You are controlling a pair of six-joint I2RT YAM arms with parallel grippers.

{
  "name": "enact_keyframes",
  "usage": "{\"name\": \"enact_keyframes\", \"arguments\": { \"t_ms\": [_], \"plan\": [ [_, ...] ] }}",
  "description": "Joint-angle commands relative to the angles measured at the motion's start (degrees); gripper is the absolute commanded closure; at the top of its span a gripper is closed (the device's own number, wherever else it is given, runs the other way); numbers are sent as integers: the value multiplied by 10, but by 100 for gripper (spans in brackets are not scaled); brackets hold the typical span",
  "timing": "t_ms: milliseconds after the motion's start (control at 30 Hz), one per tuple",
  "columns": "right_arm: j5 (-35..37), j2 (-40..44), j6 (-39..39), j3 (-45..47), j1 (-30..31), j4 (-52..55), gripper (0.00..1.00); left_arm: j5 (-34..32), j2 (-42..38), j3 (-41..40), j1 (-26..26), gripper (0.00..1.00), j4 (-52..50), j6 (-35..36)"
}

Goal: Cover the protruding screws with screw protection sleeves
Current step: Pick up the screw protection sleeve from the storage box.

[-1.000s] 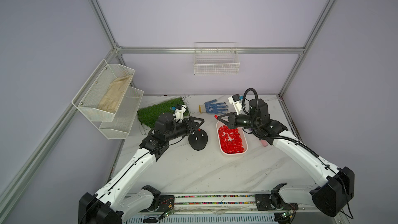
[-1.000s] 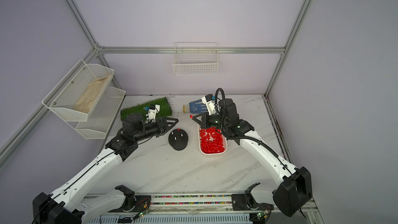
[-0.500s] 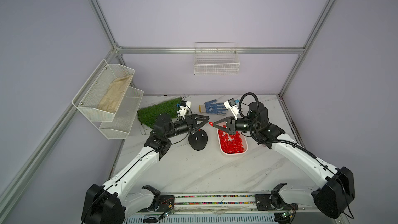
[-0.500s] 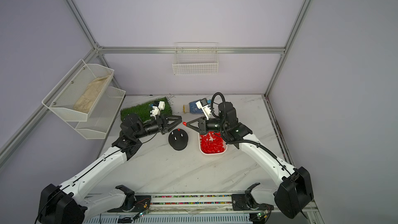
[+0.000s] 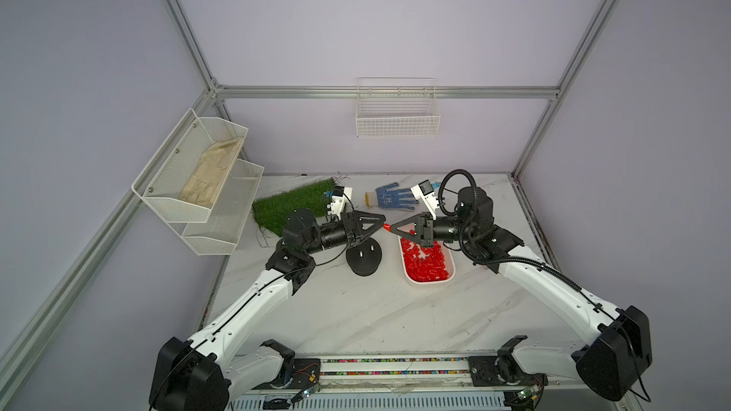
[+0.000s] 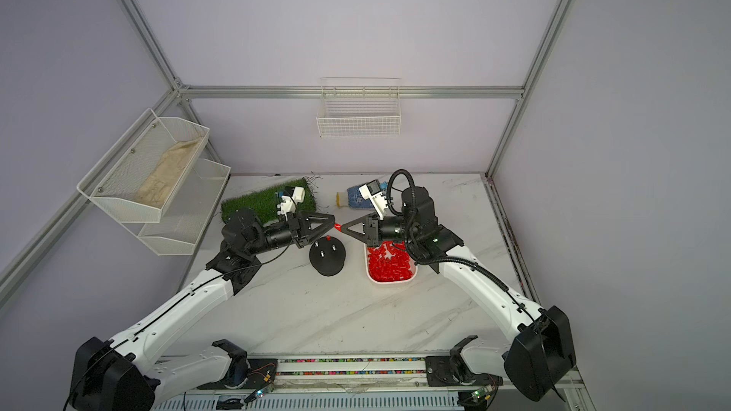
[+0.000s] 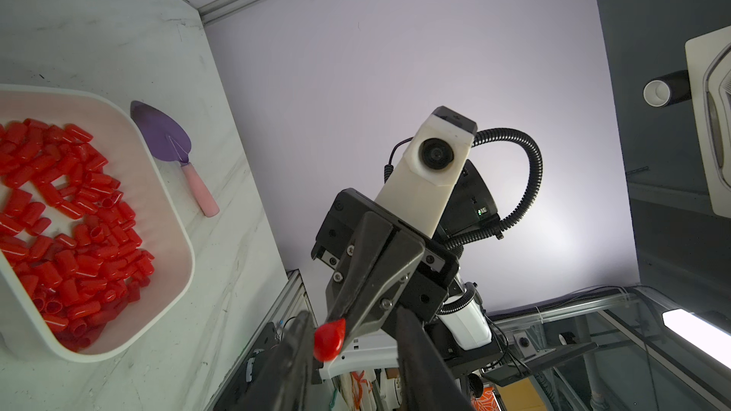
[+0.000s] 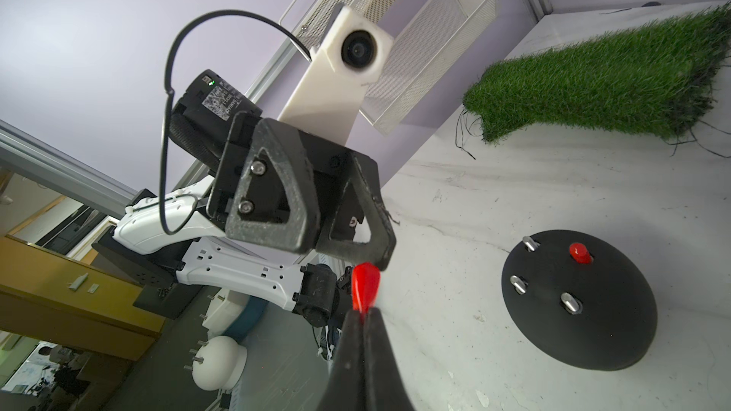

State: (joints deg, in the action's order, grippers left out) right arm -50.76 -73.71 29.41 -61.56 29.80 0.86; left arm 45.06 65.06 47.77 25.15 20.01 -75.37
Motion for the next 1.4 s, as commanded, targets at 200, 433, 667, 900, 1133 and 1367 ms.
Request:
{"name": "enact_keyframes", "arguments": {
  "t_ms": [200,433,667,900,1133,1367],
  "plan": [
    [-10,4,8,-3,2,-30,99,8,-6,-13,5,74,6,22],
    [-10,3,7,-2,2,-24,99,11,-1,-10,7,79,5,24],
    [-7,2,14,-3,2,-30,99,9,-4,-12,11,84,3,28],
    [-8,4,14,-2,2,-28,99,5,-7,-12,10,91,-6,33],
    [2,11,9,-2,1,-13,76,-17,-20,3,10,95,-72,74],
    [20,29,14,0,-10,-9,71,-44,-38,17,4,95,-148,121]
  ]
}}
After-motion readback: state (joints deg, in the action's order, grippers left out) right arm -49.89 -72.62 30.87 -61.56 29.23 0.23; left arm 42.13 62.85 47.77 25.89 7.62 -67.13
